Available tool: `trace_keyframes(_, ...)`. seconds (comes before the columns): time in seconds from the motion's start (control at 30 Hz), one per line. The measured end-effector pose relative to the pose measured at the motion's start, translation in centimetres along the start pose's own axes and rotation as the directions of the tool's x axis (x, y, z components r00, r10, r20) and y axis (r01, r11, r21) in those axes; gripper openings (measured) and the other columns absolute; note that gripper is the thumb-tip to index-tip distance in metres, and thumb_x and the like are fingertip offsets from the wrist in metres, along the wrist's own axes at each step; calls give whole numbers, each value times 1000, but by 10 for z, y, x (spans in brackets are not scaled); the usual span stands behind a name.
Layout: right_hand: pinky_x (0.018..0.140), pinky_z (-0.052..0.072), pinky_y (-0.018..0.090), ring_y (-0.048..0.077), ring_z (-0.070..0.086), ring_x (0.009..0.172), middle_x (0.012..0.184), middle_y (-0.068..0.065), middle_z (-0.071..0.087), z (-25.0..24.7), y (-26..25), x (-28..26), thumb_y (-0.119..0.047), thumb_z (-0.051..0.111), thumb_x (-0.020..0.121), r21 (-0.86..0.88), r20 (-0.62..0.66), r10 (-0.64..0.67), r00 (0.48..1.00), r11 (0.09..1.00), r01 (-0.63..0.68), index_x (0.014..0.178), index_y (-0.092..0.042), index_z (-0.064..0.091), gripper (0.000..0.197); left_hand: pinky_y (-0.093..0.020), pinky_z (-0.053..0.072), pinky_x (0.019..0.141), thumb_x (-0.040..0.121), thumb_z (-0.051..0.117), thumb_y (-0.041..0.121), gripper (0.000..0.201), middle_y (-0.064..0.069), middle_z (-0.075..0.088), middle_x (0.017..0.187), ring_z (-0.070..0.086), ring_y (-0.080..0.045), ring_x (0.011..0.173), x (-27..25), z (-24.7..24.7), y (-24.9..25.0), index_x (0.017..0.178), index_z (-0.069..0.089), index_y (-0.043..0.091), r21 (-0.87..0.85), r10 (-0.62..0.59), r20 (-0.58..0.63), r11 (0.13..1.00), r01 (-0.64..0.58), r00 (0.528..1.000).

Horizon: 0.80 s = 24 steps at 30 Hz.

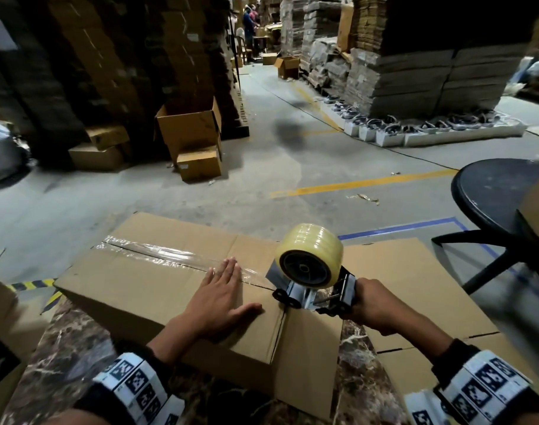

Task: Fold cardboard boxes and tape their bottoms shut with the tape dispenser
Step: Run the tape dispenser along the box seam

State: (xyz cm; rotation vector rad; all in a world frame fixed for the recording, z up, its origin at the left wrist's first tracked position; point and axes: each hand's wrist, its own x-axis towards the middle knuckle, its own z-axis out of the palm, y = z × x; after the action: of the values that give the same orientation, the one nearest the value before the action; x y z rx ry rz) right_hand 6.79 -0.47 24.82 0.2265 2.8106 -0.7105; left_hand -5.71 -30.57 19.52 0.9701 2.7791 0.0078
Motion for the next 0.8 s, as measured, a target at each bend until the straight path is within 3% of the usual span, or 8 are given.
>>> trace_keyframes(0.1, 48, 36, 15, 1, 51, 56, 63, -10, 58, 6, 5, -1, -22, 76, 76, 56, -14, -8, 1000, 998, 8, 62, -32, 53, 29, -37, -15, 119, 57, -9, 100, 132, -5, -23, 159, -24, -17, 146, 2, 0, 32, 155, -13, 11, -55, 32, -8, 998, -32, 999)
trace_keyframes(0.23, 52, 37, 17, 3, 53, 59, 65, -9, 60, 14, 11, 2, -19, 78, 75, 115, -47, -25, 999, 993, 30, 64, -34, 54, 30, -42, -14, 120, 58, 7, 103, 133, -2, -23, 160, -28, -18, 146, -1, 10, 66, 156, -10, 15, -56, 47, -13, 997, -47, 999)
trace_keyframes(0.4, 51, 37, 16, -2, 52, 52, 60, -13, 54, 24, 18, 5, -20, 77, 76, 119, -66, -46, 997, 991, 54, 61, -37, 47, 38, -42, -15, 120, 82, 25, 84, 105, -2, -20, 162, -28, -18, 145, 1, 18, 68, 157, -7, 17, 33, 14, -33, 999, -13, 999)
trace_keyframes(0.53, 49, 36, 16, -12, 54, 59, 51, -13, 46, 26, 27, 1, -23, 76, 79, 76, -87, -118, 989, 989, 125, 60, -39, 40, 44, -39, -17, 119, 81, 21, 77, 100, -1, -22, 161, -27, -17, 146, 1, 21, 68, 158, -4, 18, 19, 30, -56, 999, -29, 998)
trace_keyframes(0.63, 48, 35, 17, -6, 55, 57, 53, -16, 50, 26, 45, -9, -27, 77, 78, 102, -97, -118, 988, 986, 128, 66, -38, 46, 36, -37, -18, 119, 74, 11, 75, 102, 0, -27, 159, -27, -16, 146, 0, 16, 70, 156, -13, 19, 6, 38, -43, 999, -38, 998)
trace_keyframes(0.7, 49, 35, 18, 1, 57, 57, 59, -14, 57, 27, 61, -17, -39, 74, 74, 143, -94, -107, 990, 983, 120, 70, -34, 53, 22, -36, -18, 118, 73, 8, 74, 101, -1, -28, 158, -28, -16, 146, -1, 12, 73, 154, -16, 18, 7, 33, -36, 999, -33, 999)
trace_keyframes(0.73, 49, 34, 18, 5, 57, 56, 61, -13, 58, 29, 69, -20, -46, 71, 72, 137, -90, -103, 991, 984, 115, 69, -35, 54, 21, -36, -19, 118, 74, 7, 74, 100, -1, -29, 158, -29, -16, 145, -2, 12, 73, 154, -17, 18, 13, 30, -36, 999, -30, 999)
trace_keyframes(0.8, 50, 36, 21, 10, 58, 58, 63, -14, 58, 35, 79, -21, -44, 73, 74, 126, -83, -91, 992, 987, 101, 67, -39, 51, 24, -36, -20, 118, 76, 8, 73, 97, -1, -31, 157, -31, -16, 144, -1, 14, 74, 152, -21, 19, 17, 27, -47, 1000, -26, 999)
